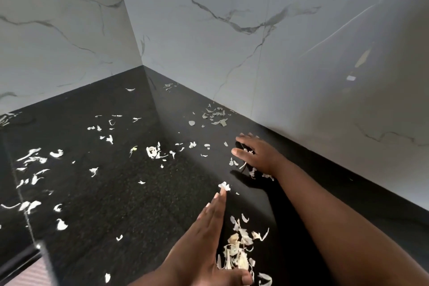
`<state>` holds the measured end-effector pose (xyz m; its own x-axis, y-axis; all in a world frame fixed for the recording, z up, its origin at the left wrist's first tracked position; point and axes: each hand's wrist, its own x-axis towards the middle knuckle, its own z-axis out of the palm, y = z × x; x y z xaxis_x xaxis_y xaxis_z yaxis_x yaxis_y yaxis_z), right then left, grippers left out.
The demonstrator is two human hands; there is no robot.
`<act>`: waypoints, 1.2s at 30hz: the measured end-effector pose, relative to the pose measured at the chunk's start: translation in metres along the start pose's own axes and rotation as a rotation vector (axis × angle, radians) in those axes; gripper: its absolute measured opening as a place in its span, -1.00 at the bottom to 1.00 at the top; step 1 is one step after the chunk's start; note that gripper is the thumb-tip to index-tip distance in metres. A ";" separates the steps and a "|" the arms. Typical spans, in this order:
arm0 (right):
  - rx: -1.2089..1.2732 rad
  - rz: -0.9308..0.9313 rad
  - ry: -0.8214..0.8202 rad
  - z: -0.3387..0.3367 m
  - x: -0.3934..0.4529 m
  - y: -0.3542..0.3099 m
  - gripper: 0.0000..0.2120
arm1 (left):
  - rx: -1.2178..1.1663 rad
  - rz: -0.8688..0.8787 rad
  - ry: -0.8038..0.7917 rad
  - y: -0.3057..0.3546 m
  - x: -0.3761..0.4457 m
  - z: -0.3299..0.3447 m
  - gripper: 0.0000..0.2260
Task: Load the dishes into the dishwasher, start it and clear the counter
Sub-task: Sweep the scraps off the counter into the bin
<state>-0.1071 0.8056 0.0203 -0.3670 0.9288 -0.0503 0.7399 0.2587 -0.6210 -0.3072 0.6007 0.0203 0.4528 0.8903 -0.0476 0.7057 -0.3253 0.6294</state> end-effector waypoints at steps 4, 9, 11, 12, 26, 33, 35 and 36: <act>-0.072 -0.179 -0.130 0.014 -0.008 -0.025 -0.49 | -0.015 0.002 0.018 0.002 -0.001 0.000 0.19; 0.050 -0.376 -0.307 0.022 -0.084 -0.046 -0.60 | -0.045 -0.004 0.067 0.004 -0.003 0.000 0.20; 0.076 -0.426 -0.395 0.024 -0.118 -0.051 -0.58 | -0.111 -0.043 0.094 0.005 -0.003 -0.001 0.20; 0.112 -0.432 -0.430 0.027 -0.134 -0.052 -0.58 | -0.129 -0.058 0.095 0.005 -0.003 -0.001 0.20; -0.265 -0.100 -0.134 0.030 -0.205 -0.023 -0.01 | -0.133 -0.104 0.031 -0.002 -0.001 0.002 -0.11; -0.290 -0.147 -0.061 0.089 -0.242 -0.097 0.13 | -0.269 -0.018 0.084 -0.004 -0.002 0.003 -0.25; -0.273 -0.149 -0.022 0.104 -0.248 -0.116 0.10 | -0.347 0.030 0.090 -0.006 -0.003 0.002 -0.22; -0.264 -0.142 -0.015 0.110 -0.250 -0.125 0.08 | -0.402 0.027 0.088 -0.006 -0.005 0.001 -0.17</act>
<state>-0.1697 0.5115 0.0242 -0.4838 0.8751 0.0098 0.8011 0.4473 -0.3978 -0.3131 0.5982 0.0161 0.4077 0.9127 0.0283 0.4177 -0.2140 0.8830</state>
